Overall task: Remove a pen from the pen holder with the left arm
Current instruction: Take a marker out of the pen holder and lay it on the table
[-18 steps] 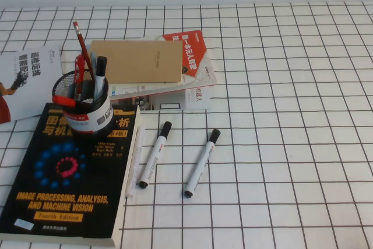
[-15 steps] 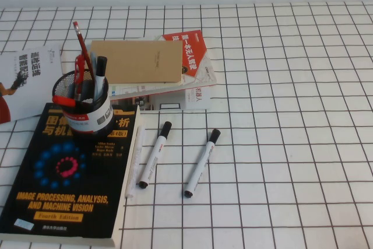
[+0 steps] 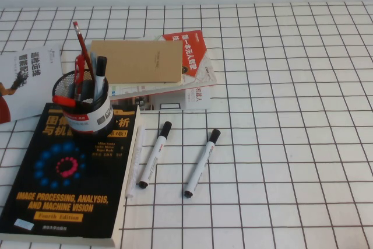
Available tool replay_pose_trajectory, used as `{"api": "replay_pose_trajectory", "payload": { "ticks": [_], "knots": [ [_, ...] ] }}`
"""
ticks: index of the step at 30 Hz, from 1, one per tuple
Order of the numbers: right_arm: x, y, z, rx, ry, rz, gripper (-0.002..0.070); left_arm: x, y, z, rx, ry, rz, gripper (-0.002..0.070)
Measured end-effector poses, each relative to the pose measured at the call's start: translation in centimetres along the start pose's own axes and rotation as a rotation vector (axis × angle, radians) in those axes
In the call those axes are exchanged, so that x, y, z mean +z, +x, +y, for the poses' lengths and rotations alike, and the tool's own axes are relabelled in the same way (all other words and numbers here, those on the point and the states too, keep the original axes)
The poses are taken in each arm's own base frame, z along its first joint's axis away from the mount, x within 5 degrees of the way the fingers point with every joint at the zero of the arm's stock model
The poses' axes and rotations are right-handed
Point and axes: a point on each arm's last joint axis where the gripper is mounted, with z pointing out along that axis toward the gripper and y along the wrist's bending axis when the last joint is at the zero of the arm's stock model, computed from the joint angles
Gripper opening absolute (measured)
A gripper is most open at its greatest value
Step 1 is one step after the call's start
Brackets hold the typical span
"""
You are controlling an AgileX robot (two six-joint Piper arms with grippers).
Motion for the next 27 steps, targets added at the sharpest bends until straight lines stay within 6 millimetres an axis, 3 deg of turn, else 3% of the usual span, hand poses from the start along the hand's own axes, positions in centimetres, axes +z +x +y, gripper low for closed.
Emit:
{"api": "replay_pose_trajectory", "payload": {
  "ticks": [22,24,27],
  "knots": [
    [0.0,0.0,0.0,0.0,0.0,0.0,-0.0017,0.0,0.0,-0.01,-0.008,0.001,0.0,-0.0003],
    [0.0,0.0,0.0,0.0,0.0,0.0,-0.0016,0.0,-0.05,-0.11,-0.078,0.012,-0.005,-0.0003],
    [0.0,0.0,0.0,0.0,0.0,0.0,-0.0017,-0.02,-0.41,-0.46,-0.363,0.059,-0.037,-0.0003]
  ]
}}
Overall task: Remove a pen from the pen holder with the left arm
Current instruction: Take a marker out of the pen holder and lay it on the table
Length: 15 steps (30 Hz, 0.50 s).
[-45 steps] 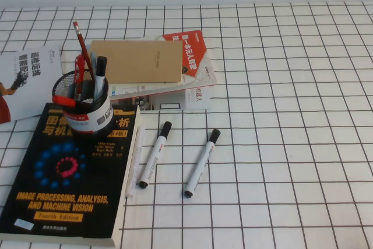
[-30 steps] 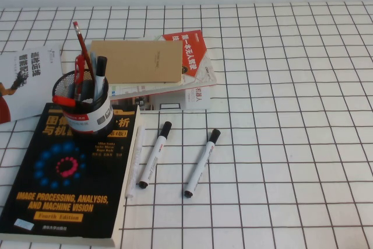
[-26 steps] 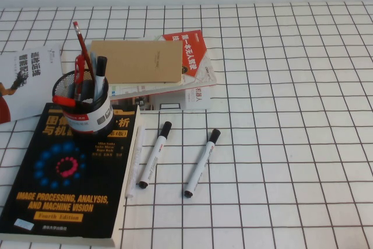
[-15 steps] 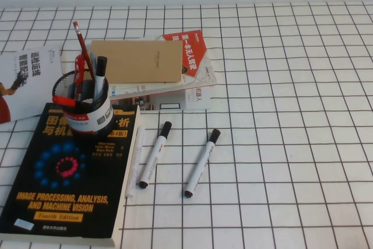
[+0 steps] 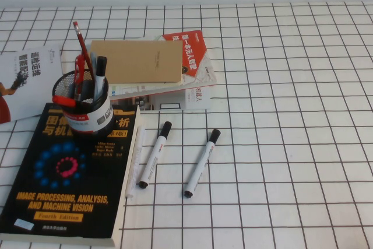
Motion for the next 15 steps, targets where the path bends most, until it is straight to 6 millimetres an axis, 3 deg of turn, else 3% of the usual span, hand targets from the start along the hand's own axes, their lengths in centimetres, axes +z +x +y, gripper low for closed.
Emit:
{"api": "replay_pose_trajectory", "payload": {
  "ticks": [3,5,15],
  "knots": [
    [0.0,0.0,0.0,0.0,0.0,0.0,-0.0016,0.0,-0.5,-0.5,-0.343,0.061,-0.048,-0.0003],
    [0.0,0.0,0.0,0.0,0.0,0.0,-0.0017,-0.1,-0.8,-0.6,-0.433,0.08,-0.075,-0.0003],
    [0.0,0.0,0.0,0.0,0.0,0.0,-0.0016,-0.1,-1.3,-0.6,-0.414,0.091,-0.126,-0.0003]
  ]
}}
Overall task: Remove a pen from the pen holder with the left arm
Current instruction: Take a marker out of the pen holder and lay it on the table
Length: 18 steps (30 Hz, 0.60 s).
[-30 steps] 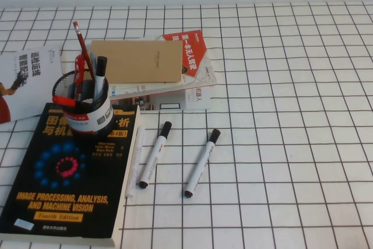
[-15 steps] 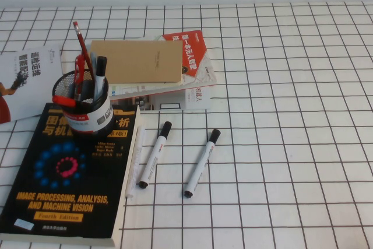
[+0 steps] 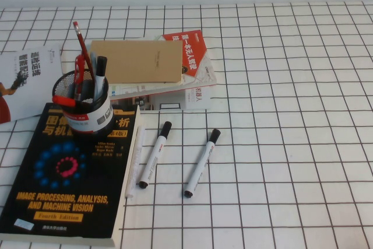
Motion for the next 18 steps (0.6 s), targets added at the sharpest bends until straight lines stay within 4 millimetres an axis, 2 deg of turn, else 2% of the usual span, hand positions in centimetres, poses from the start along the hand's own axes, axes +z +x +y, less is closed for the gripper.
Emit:
{"api": "replay_pose_trajectory", "payload": {
  "ticks": [5,12,18],
  "knots": [
    [0.0,0.0,0.0,0.0,0.0,0.0,-0.0017,-0.1,0.1,-0.8,0.175,-0.004,0.095,-0.0003],
    [0.0,0.0,0.0,0.0,0.0,0.0,-0.0016,0.9,-3.1,-5.4,0.494,0.023,0.184,-0.0003],
    [0.0,0.0,0.0,0.0,0.0,0.0,-0.0017,2.6,-4.5,-7.3,0.628,0.026,0.245,-0.0003]
  ]
}}
